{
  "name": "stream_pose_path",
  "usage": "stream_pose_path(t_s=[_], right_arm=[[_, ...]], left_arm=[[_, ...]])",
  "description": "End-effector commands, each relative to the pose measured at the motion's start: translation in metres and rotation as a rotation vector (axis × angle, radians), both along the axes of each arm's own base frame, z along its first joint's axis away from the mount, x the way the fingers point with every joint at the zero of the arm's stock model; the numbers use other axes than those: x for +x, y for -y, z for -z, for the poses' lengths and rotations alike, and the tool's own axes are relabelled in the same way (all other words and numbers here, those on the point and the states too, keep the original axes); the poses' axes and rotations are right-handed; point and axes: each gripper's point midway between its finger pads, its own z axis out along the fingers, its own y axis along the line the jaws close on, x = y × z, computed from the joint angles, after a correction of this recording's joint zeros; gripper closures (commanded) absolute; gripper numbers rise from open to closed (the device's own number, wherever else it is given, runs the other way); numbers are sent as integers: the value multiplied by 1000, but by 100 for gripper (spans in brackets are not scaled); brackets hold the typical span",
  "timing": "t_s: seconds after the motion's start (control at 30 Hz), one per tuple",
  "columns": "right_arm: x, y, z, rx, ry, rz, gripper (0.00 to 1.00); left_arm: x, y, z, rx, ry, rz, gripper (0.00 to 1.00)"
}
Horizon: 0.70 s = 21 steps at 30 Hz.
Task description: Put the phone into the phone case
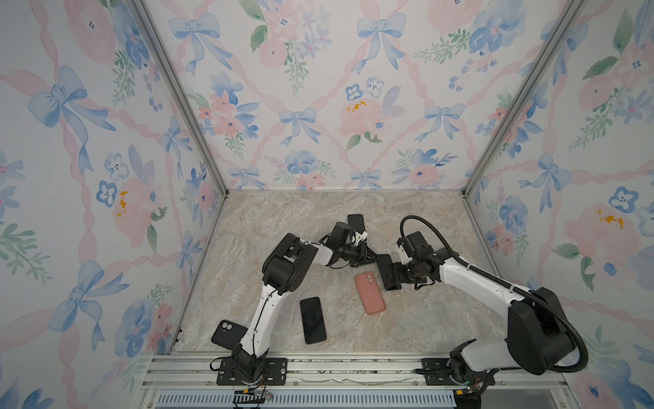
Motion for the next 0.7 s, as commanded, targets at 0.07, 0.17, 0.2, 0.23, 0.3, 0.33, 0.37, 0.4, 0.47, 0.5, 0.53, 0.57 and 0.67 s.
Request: stream_pose_path(t_s=[0.07,0.17,0.2,0.23,0.3,0.33,0.37,0.4,0.47,0.5,0.53,0.57,0.67], right_arm=[[-11,6,-21,132,48,206,18],[-17,3,-31,307,85,334,20],[-18,2,-34,364,93,367,21],[-21,2,-36,426,94,411,22],[-25,2,-39,543,98,484,24],[-26,1,-41,620,102,517,24],[-26,1,-44,699,109,546,25],[-24,3,-48,764,118,576,25],[-23,8,-52,840,126,612,25],[-23,12,-54,858,126,627,26],[-23,15,-54,868,126,640,26],[-22,18,-56,885,127,655,26],[-19,21,-60,987,133,690,27]], left_arm=[[8,-3,-33,-52,18,-57,89],[9,-4,-43,-82,23,-76,90],[9,-5,-46,-90,21,-83,89],[9,-5,-49,-105,21,-92,90],[9,-7,-56,-137,18,-115,90],[9,-8,-59,-156,17,-127,90],[10,-8,-63,-177,14,-138,91],[10,-8,-67,-198,15,-146,91],[11,-8,-72,-230,14,-157,92],[12,-8,-75,-243,18,-162,93],[12,-9,-76,-249,18,-168,93],[12,-10,-77,-256,19,-177,93],[14,-14,-87,-296,28,-204,94]])
